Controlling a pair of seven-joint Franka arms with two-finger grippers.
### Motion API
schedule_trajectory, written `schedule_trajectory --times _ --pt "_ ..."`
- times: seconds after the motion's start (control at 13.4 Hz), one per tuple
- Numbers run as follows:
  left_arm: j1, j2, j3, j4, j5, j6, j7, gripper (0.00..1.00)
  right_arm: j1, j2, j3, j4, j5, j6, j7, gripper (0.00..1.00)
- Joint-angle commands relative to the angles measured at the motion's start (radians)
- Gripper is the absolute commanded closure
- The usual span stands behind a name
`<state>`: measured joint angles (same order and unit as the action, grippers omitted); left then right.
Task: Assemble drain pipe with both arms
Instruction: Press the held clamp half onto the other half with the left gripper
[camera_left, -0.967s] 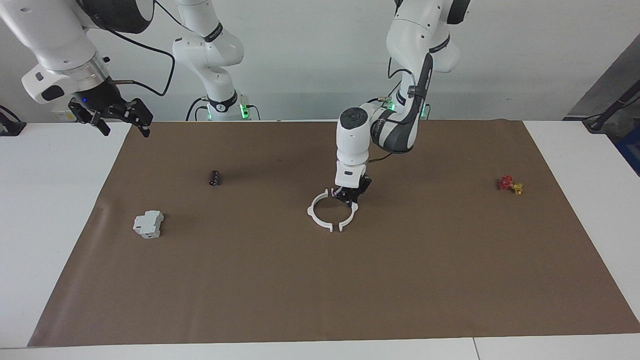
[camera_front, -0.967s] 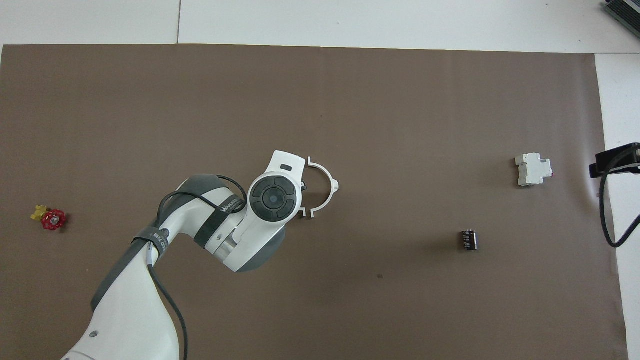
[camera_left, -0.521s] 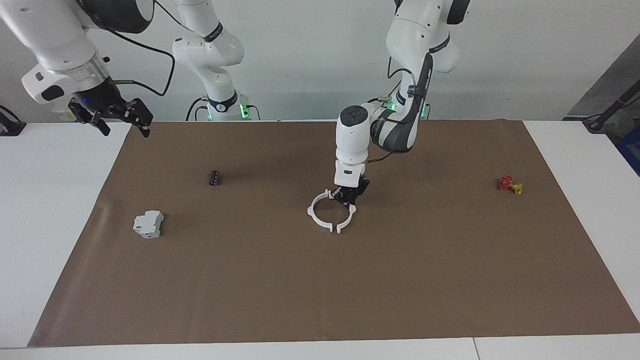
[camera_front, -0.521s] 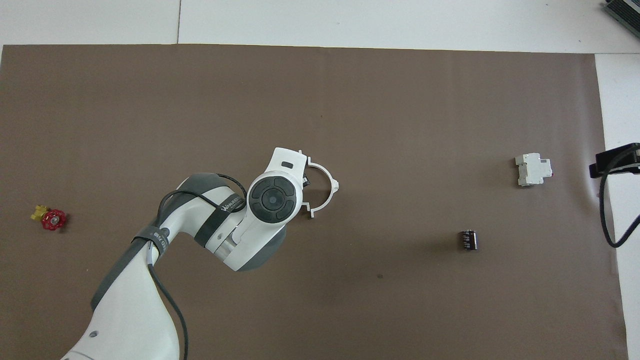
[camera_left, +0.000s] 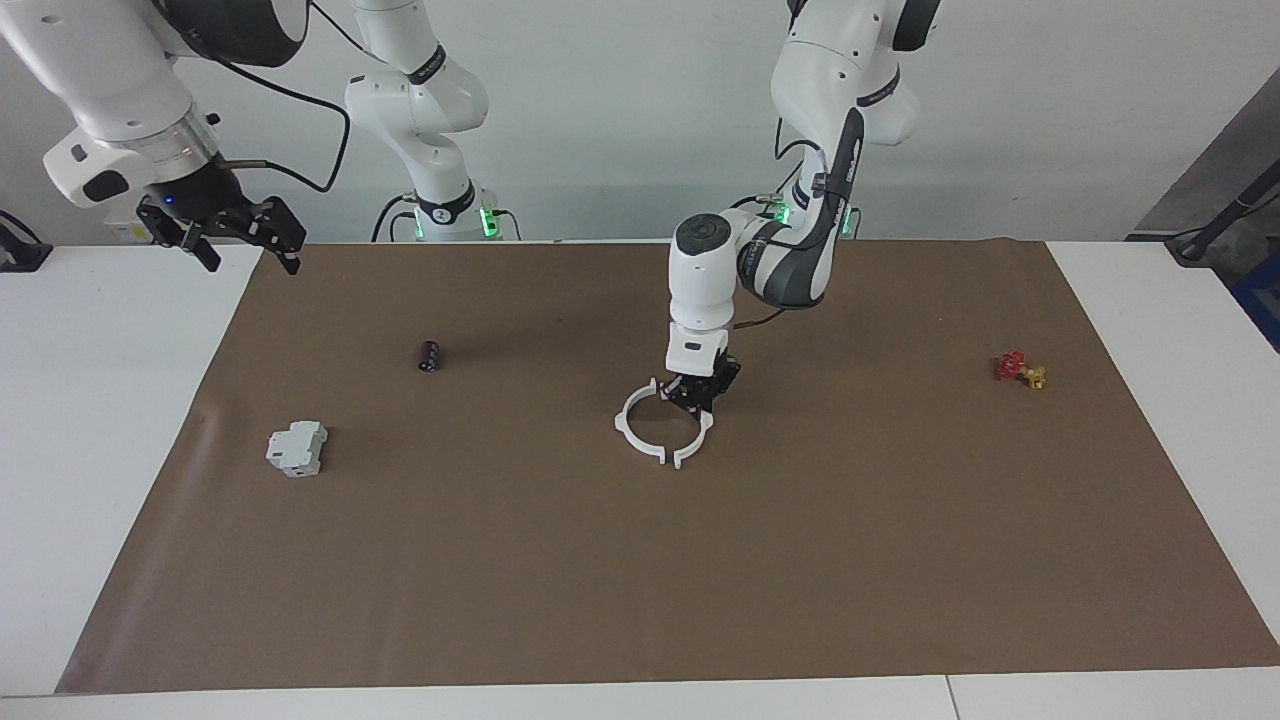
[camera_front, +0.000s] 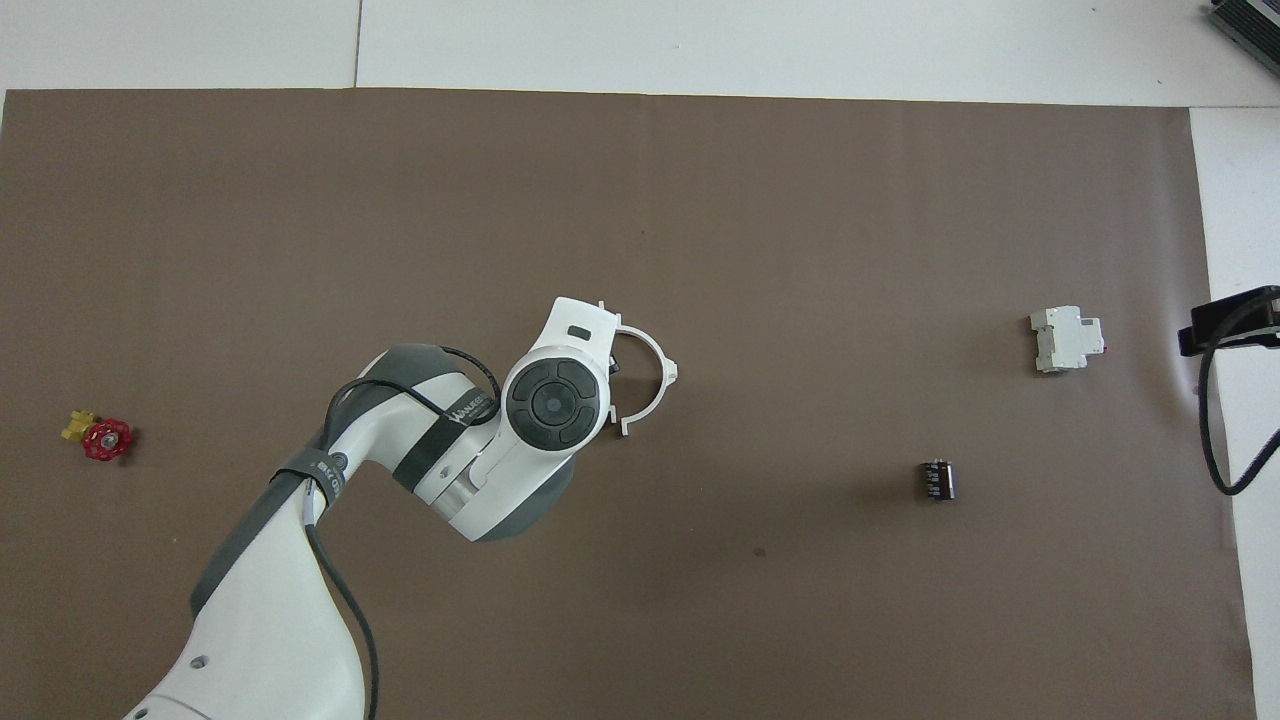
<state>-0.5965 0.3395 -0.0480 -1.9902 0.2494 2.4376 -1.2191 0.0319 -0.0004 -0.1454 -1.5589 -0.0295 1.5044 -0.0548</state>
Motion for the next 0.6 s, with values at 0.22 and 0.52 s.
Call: schedule_trajectory --times 0.22,0.52 --pt "-0.023 0.01 0.011 0.011 0.027 0.012 -0.025 1.0 -0.012 -0.007 0.006 -0.01 0.008 0.004 0.012 0.0" --pt "-0.025 0.01 0.011 0.007 0.027 0.011 -0.023 1.0 -0.012 -0.007 0.006 -0.01 0.008 0.004 0.012 0.0"
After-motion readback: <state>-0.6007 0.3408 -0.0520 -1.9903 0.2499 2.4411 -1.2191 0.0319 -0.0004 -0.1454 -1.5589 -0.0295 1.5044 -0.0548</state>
